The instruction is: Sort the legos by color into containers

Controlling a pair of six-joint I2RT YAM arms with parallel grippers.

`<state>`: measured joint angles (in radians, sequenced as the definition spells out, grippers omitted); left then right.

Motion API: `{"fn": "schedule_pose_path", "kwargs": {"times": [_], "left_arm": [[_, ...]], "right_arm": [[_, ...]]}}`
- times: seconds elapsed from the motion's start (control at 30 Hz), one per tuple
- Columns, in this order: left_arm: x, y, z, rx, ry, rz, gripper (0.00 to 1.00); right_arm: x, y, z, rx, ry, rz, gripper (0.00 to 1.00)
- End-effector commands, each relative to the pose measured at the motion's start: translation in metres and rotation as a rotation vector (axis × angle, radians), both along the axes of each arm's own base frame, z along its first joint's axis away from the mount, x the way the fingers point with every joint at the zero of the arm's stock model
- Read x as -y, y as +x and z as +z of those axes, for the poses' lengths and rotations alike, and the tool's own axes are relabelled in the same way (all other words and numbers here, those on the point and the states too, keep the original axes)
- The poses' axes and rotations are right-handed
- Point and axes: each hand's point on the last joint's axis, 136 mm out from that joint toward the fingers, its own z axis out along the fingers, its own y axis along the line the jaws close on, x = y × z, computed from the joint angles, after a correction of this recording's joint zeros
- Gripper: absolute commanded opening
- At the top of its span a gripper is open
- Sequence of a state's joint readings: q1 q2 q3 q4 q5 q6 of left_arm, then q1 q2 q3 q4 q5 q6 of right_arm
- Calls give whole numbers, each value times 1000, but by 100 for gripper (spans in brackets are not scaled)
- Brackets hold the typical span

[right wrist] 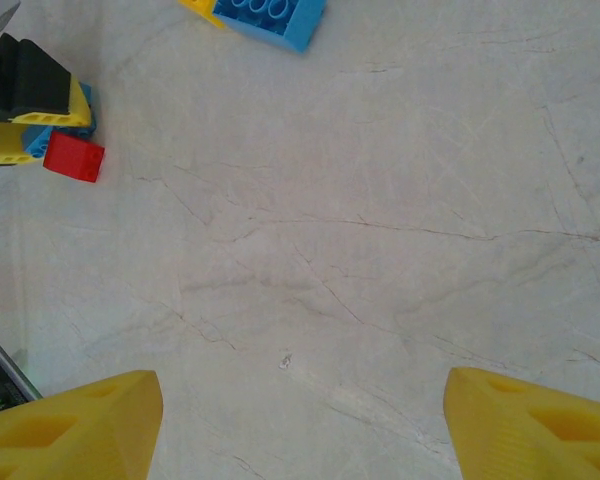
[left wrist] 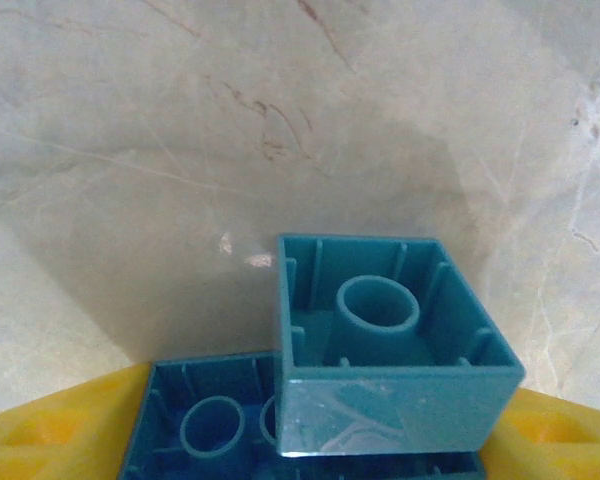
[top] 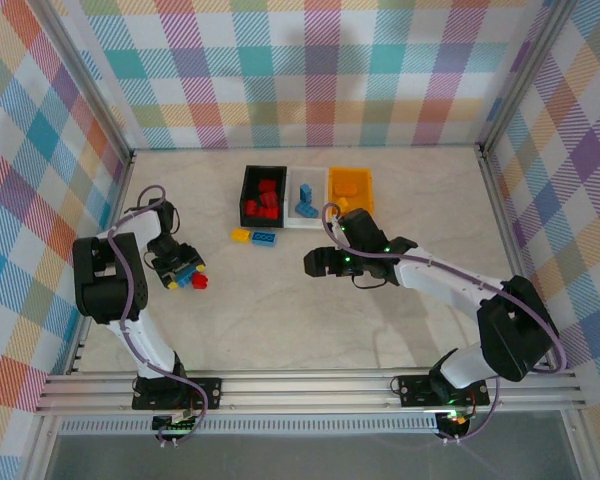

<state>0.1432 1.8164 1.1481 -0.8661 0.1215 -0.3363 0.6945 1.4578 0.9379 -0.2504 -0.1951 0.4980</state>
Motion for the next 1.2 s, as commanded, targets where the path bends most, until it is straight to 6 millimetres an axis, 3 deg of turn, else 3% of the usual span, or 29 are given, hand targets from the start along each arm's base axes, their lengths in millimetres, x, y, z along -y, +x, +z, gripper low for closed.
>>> {"fn": "schedule_pose_path", "kwargs": {"times": [0.0,0.17,0.3,0.43,0.63,0.83,1.0,1.17], "left_arm": [[10,4,15,40,-71,-7,64],[22,2,41,87,-133,10,64],[42,17,67,161,-218,41,64],[76,51,98,263,-288,23,64],[158,123,134,435,-412,-58,65],[231,184,135,514,-453,-166,66],[266,223,128,541,-461,-198,66],[296,242,119,529,-469,-232,66]], "right_arm": [[-8,6,3,-5,18,-11,75],[-10,8,1,-7,19,-15,74],[-7,8,4,5,10,-19,75],[5,4,11,44,-11,-35,75],[23,-2,29,114,-34,-44,75],[34,-5,51,183,-26,-50,75],[43,-10,52,186,-38,-63,75],[49,-13,52,196,-44,-77,75]]}}
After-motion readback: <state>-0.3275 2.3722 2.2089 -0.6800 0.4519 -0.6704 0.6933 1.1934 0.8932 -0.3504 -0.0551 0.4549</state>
